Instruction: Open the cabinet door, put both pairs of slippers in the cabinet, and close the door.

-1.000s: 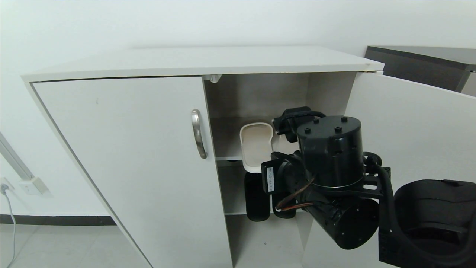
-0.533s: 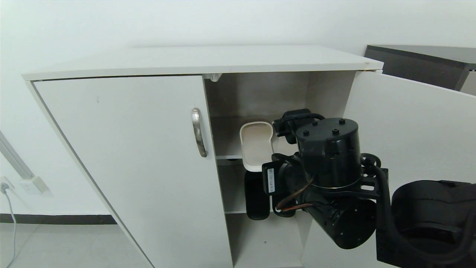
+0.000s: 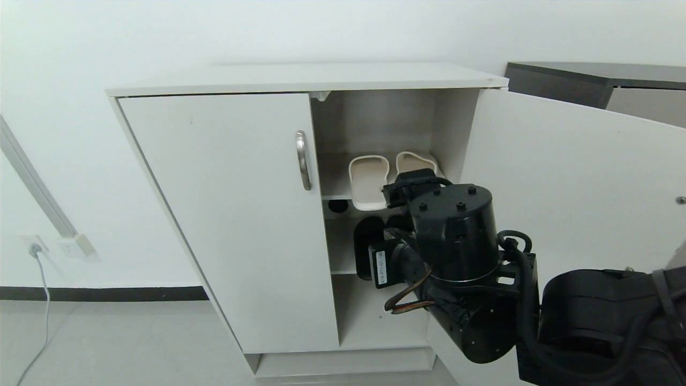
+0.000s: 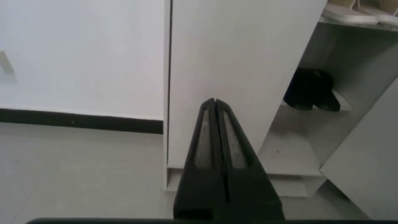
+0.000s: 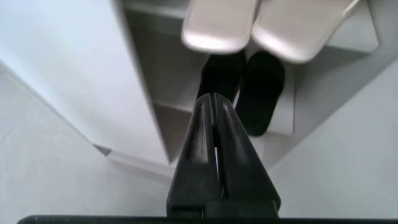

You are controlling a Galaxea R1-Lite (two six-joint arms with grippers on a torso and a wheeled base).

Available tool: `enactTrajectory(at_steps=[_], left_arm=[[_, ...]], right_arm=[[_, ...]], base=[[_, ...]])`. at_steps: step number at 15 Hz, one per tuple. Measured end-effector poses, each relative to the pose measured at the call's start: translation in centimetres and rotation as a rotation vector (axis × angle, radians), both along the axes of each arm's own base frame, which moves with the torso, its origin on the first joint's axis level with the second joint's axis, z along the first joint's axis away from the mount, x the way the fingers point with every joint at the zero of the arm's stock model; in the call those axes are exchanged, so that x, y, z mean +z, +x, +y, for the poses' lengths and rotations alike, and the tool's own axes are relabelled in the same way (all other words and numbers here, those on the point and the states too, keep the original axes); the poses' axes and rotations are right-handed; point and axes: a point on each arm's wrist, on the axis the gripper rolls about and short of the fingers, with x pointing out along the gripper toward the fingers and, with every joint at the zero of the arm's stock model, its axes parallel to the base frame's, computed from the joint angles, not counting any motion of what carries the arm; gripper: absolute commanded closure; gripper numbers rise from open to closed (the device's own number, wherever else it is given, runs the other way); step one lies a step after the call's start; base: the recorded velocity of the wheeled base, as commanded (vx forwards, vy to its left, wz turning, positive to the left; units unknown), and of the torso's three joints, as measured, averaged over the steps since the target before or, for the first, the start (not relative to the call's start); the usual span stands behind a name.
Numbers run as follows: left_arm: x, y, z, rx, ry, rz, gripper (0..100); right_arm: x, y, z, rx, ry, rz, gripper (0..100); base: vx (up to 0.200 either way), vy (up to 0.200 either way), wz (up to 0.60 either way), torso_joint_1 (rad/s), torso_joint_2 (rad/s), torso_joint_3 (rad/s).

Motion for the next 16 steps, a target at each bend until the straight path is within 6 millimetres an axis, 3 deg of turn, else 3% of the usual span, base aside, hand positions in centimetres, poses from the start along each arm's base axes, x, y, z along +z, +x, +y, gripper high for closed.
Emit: enactTrajectory(at_steps=[4,16], left_arm=[[0.0,0.0,0.0,0.001,0.0,0.001,100],[0.0,0.0,0.0,0.0,0.0,0.0,100]], right_arm=[[-0.6,0.5,-0.1,-0.012,-0.004,0.002,100],[-2.4,1.8,-1.0,-0.037,-0.064,0.011,100]], base=[[-0.2,0.0,0.0,0.002,0.0,0.002],[0.0,0.0,0.0,0.0,0.0,0.0]])
